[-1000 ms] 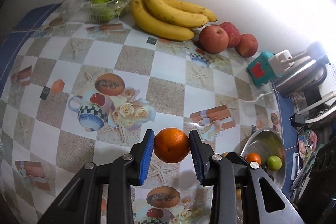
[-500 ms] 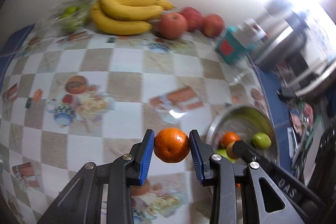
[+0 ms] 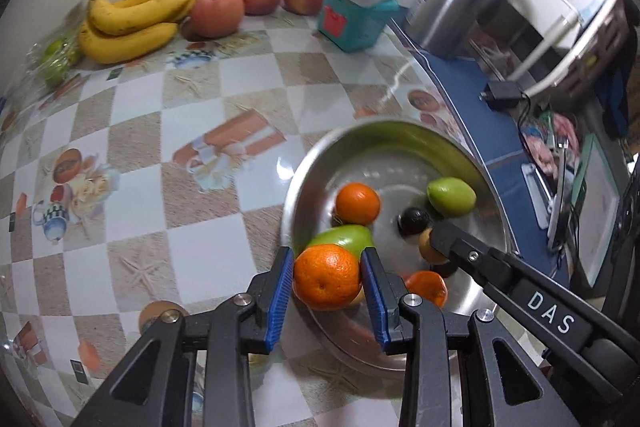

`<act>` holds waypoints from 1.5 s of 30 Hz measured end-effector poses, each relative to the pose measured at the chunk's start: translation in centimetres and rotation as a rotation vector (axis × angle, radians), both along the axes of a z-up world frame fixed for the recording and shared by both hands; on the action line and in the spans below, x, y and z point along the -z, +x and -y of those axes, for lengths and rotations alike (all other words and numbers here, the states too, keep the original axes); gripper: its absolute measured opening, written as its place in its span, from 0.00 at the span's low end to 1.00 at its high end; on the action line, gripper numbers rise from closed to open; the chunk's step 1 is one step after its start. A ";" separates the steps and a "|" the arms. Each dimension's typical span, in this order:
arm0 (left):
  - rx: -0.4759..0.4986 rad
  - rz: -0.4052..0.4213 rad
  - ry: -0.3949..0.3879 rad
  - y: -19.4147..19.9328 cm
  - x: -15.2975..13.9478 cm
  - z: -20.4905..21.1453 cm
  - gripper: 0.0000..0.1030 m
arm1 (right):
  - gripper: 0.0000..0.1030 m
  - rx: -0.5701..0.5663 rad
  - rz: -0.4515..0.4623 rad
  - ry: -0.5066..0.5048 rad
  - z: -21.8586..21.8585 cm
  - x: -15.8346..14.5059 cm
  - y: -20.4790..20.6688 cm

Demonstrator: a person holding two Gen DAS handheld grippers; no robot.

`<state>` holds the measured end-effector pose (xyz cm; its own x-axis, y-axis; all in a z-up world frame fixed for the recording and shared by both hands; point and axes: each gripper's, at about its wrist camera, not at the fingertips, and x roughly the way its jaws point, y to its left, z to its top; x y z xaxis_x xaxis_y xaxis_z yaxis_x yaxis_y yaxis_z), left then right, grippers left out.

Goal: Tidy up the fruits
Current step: 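Carry the orange with the left tool while the right tool carries the kiwi over the bowl, then open the left tool releasing the orange while the right tool releases the kiwi into the bowl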

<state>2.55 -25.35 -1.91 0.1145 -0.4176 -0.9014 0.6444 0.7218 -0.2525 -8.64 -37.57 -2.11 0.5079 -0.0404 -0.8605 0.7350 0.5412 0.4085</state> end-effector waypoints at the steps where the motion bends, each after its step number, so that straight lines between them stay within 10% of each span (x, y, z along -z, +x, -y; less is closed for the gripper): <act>1: 0.008 0.000 0.008 -0.2 0.2 0.2 0.36 | 0.25 -0.001 -0.004 0.000 0.0 0.1 0.1; 33: 0.037 -0.015 0.065 -0.7 1.4 0.8 0.38 | 0.26 -0.040 -0.088 -0.020 -0.6 1.2 1.0; 45: 0.009 0.007 0.067 -0.6 0.8 0.0 0.57 | 0.26 -0.038 -0.074 -0.035 -0.6 0.5 1.0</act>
